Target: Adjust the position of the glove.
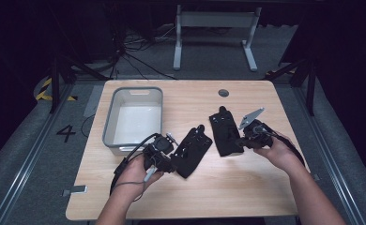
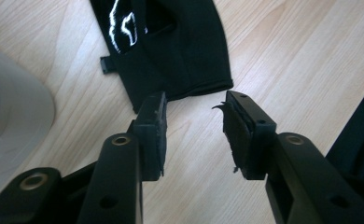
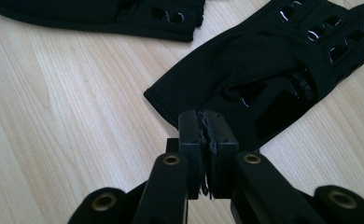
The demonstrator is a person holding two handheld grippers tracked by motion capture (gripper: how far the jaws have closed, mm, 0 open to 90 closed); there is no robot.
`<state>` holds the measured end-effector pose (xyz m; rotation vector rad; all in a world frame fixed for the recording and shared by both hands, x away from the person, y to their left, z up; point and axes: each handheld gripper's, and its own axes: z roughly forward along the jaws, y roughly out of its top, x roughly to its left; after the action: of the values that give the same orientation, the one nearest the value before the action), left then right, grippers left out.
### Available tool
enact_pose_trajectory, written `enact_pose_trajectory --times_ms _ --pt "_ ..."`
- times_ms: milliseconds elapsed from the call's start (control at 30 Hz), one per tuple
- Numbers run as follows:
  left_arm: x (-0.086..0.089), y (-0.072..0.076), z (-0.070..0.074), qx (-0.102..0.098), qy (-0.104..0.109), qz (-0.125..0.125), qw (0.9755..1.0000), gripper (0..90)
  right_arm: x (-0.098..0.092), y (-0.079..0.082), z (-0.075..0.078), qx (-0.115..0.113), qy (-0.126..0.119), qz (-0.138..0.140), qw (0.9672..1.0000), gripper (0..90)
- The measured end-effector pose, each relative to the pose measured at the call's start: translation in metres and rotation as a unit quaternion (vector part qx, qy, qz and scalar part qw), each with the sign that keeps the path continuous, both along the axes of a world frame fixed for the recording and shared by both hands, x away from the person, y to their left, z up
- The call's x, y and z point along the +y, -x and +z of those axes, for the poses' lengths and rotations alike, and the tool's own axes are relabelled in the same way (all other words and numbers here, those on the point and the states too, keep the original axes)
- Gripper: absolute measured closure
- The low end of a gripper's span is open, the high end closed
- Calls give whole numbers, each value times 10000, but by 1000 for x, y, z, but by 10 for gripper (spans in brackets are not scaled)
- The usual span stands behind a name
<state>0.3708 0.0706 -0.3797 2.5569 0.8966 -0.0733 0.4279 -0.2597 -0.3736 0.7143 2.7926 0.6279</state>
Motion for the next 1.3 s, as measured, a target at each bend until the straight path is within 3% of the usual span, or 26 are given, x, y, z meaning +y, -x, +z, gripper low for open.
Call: enact_pose_trajectory --times_ms 233,533,633,733,800,933,1300 --pt "-6 2 -2 62 -139 -39 9999 583 -1 -1 3 19 -158 -31 9999 837" --pt "-9 2 -1 25 -133 -12 9999 528 12 -7 -1 87 -167 -9 9998 792" --pt "-10 -1 -1 40 -53 11 10000 527 17 -13 -3 178 -348 -54 9992 783" --pt "-13 -3 -2 -38 -70 86 9999 525 23 -21 -5 222 -388 -32 9990 765" --pt "-17 -4 -8 35 -182 58 9998 515 33 -33 -11 330 -369 -75 9987 733" --pt "-18 -5 -12 79 -157 80 9998 486 47 -45 -23 446 -408 -96 9981 725" --pt "-24 -9 -21 149 -254 275 9992 495 79 -60 -37 531 -377 -67 9979 688"
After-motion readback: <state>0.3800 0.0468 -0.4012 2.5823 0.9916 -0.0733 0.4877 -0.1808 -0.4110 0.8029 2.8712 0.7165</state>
